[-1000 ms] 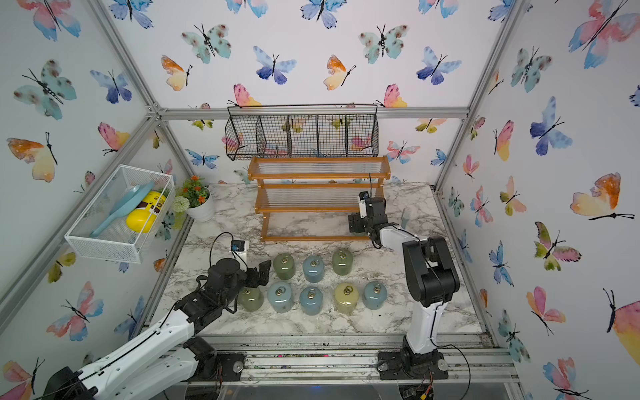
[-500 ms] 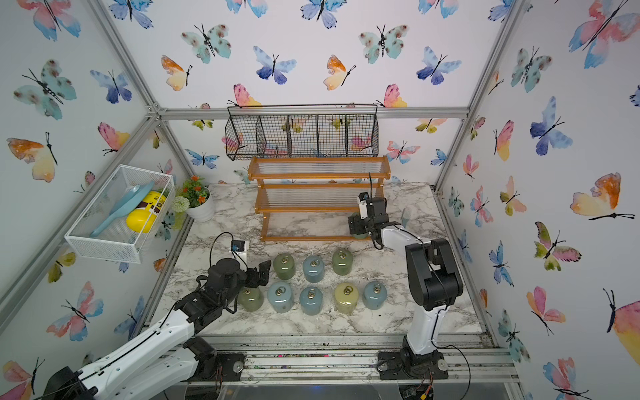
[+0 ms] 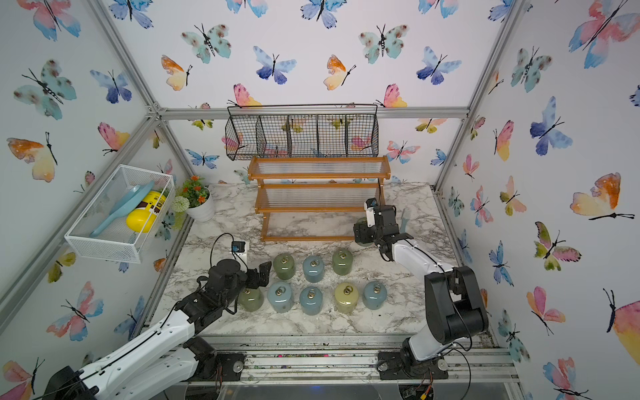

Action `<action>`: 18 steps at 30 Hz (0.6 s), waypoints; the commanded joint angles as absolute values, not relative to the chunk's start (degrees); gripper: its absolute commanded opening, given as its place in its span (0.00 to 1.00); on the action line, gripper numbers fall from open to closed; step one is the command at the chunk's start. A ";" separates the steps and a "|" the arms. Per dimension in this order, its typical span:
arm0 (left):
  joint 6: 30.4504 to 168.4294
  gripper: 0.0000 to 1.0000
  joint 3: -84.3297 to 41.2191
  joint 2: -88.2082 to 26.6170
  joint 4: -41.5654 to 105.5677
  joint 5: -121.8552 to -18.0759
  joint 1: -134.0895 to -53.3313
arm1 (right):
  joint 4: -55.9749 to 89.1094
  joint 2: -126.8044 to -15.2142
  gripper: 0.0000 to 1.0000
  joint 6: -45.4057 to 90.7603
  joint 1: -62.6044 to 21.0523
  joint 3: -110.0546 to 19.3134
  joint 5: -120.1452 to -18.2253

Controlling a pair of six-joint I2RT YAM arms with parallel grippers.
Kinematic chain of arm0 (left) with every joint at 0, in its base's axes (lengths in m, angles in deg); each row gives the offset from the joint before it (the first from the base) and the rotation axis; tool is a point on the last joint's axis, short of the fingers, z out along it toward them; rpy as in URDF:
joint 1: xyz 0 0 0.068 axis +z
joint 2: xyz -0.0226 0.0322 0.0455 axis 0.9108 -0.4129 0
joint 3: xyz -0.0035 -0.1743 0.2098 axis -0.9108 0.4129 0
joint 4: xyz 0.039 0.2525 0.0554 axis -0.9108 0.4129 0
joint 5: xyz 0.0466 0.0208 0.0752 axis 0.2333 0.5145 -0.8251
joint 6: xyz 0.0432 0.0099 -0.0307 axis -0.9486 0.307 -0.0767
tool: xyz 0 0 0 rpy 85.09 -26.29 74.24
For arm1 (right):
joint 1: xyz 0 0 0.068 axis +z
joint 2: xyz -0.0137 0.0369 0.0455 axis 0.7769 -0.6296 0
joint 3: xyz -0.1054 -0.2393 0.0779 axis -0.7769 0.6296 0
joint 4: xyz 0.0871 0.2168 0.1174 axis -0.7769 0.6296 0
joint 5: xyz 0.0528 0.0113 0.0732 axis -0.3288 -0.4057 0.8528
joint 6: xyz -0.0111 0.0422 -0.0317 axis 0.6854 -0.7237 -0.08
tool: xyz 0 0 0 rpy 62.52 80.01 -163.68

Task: Remove the tea canisters from the shelf
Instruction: Pick up the tea canister from the shelf, then place the tea canister at the center of the board.

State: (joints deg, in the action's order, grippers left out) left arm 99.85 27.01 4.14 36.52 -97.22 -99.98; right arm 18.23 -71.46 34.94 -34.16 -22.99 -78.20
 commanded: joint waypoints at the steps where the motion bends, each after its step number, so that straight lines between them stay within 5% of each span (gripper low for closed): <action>1: 100.15 0.98 27.34 4.01 35.16 -96.21 -99.54 | 17.11 -67.47 0.77 32.64 -34.28 -20.51 -78.51; 18: 100.15 0.98 27.81 4.06 34.96 -95.82 -99.45 | 15.77 -61.86 0.77 27.06 -34.19 -7.97 -79.19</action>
State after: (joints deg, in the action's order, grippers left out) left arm 99.85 27.04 3.88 35.73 -96.28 -99.78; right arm 18.86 -63.51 28.44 -34.16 -8.41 -78.48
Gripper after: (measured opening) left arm 0.984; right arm 0.862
